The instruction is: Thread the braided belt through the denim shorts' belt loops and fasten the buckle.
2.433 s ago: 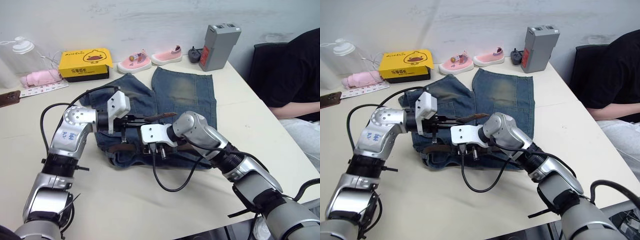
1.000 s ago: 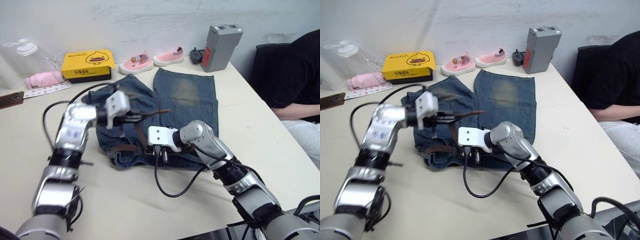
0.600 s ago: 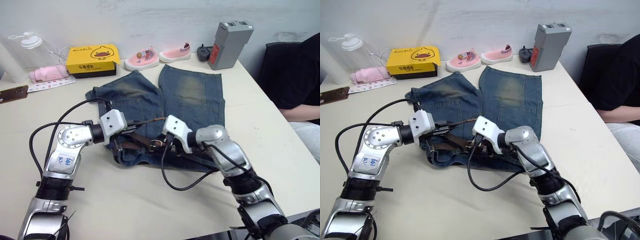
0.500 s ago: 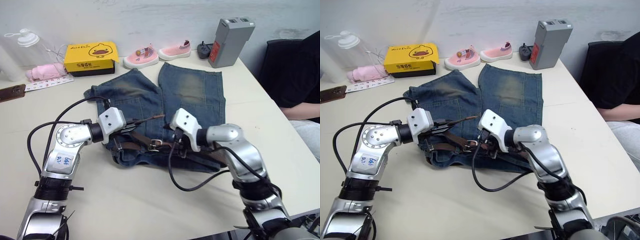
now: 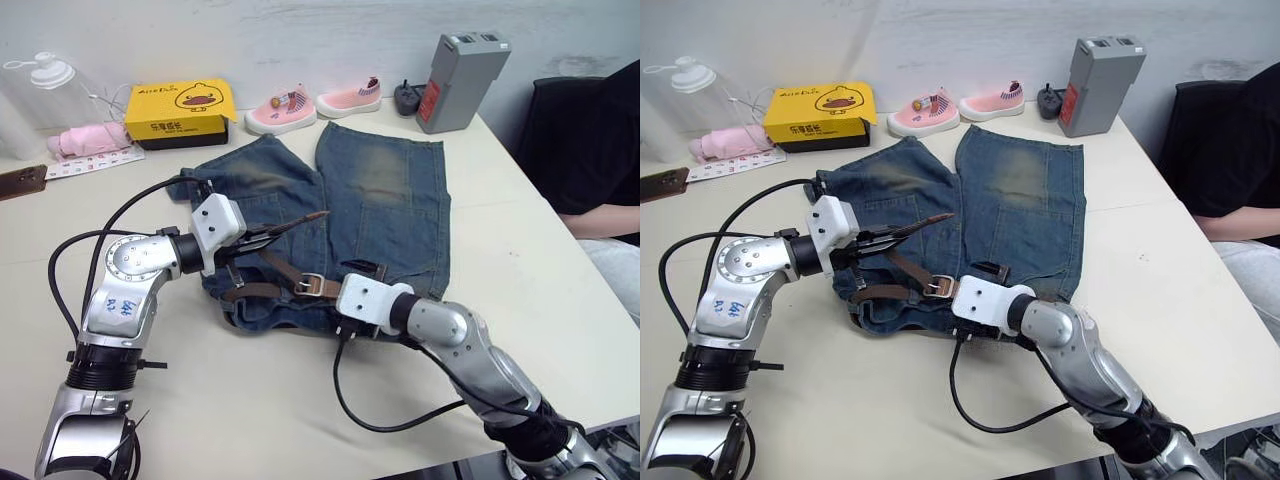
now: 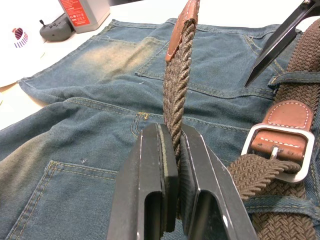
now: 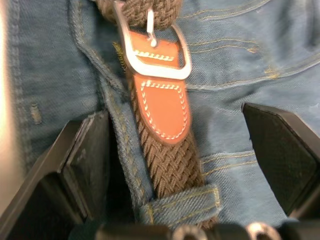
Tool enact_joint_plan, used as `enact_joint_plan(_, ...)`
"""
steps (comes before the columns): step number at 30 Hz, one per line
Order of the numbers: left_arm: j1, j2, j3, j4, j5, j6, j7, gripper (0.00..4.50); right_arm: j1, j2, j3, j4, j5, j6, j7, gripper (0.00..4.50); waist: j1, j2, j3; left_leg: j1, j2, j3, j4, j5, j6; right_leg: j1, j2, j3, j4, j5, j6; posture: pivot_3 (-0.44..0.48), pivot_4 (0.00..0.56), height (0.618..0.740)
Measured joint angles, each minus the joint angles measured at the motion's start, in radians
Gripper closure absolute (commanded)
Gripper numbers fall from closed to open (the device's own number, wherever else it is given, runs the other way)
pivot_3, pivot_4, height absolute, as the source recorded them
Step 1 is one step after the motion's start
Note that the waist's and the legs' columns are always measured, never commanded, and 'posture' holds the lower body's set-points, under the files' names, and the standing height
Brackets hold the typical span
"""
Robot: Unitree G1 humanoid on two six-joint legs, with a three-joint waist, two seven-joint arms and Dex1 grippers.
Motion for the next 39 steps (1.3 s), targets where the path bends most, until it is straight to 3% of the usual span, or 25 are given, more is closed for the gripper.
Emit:
enact_joint_plan(1, 0.000, 0.000, 0.000, 0.000, -0.001, 0.002, 0.000, 4.50, 0.004, -0.003, 0.015, 0.005, -0.024, -0.016, -0.010, 0.13, 0.000, 0.000, 0.000, 0.000, 0.000, 0.000, 0.000, 0.000, 0.000, 0.000, 0.000, 0.000, 0.000, 0.000, 0.000, 0.000, 0.150, 0.698)
enact_joint_plan(4, 0.000, 0.000, 0.000, 0.000, -0.002, 0.003, 0.000, 4.50, 0.019, 0.003, 0.028, 0.009, -0.053, -0.043, -0.030, 0.92, 0.000, 0.000, 0.000, 0.000, 0.000, 0.000, 0.000, 0.000, 0.000, 0.000, 0.000, 0.000, 0.000, 0.000, 0.000, 0.000, 0.150, 0.698)
enact_joint_plan(8, -0.001, 0.000, 0.000, 0.000, -0.002, 0.003, 0.001, 4.50, 0.019, 0.027, 0.027, 0.014, -0.062, -0.046, -0.039, 2.52, 0.000, 0.000, 0.000, 0.000, 0.000, 0.000, 0.000, 0.000, 0.000, 0.000, 0.000, 0.000, 0.000, 0.000, 0.000, 0.000, 0.150, 0.698)
enact_joint_plan(10, -0.001, 0.000, 0.000, 0.000, -0.002, 0.006, 0.002, 4.50, 0.019, 0.039, 0.027, 0.027, -0.070, -0.045, -0.040, 3.61, 0.000, 0.000, 0.000, 0.000, 0.000, 0.000, 0.001, 0.000, 0.000, 0.000, 0.000, 0.000, 0.000, 0.000, 0.000, 0.000, 0.150, 0.698)
enact_joint_plan(12, -0.001, 0.000, -0.001, 0.000, -0.002, 0.009, 0.003, 4.50, 0.019, 0.046, 0.027, 0.035, -0.076, -0.043, -0.043, 4.02, 0.000, 0.000, 0.000, 0.000, 0.000, 0.000, 0.001, 0.000, 0.000, 0.000, 0.000, 0.000, 0.001, 0.000, 0.000, 0.000, 0.150, 0.698)
enact_joint_plan(13, -0.001, 0.000, -0.001, 0.000, -0.002, 0.010, 0.003, 4.50, 0.018, 0.055, 0.026, 0.042, -0.084, -0.043, -0.049, 4.44, 0.000, 0.000, 0.000, 0.000, 0.000, 0.000, 0.001, 0.000, 0.000, 0.000, 0.000, 0.000, 0.001, 0.000, 0.000, 0.000, 0.150, 0.698)
enact_joint_plan(18, 0.009, 0.034, -0.024, -0.006, 0.024, 0.002, -0.004, 4.50, 0.000, 0.080, 0.020, 0.057, -0.103, -0.044, -0.074, 4.49, -0.002, 0.000, 0.000, 0.000, 0.000, 0.001, 0.001, 0.000, 0.000, 0.000, 0.000, 0.001, 0.001, 0.000, 0.000, 0.000, 0.150, 0.698)
enact_joint_plan(23, 0.039, 0.101, -0.104, 0.007, 0.128, -0.059, -0.030, 4.50, -0.037, 0.084, 0.014, 0.084, -0.140, -0.075, -0.098, 4.49, 0.000, -0.001, 0.000, 0.000, 0.000, 0.001, 0.001, 0.000, 0.000, 0.000, 0.000, 0.001, 0.001, 0.000, 0.000, 0.000, 0.150, 0.698)
enact_joint_plan(39, -0.002, 0.130, -0.121, 0.059, 0.151, -0.100, -0.078, 4.50, -0.035, 0.090, 0.014, 0.095, -0.167, -0.108, -0.099, 4.49, -0.001, -0.001, 0.000, 0.000, 0.000, 0.001, 0.002, 0.000, 0.000, 0.000, 0.000, 0.001, 0.002, 0.000, 0.000, 0.000, 0.150, 0.698)
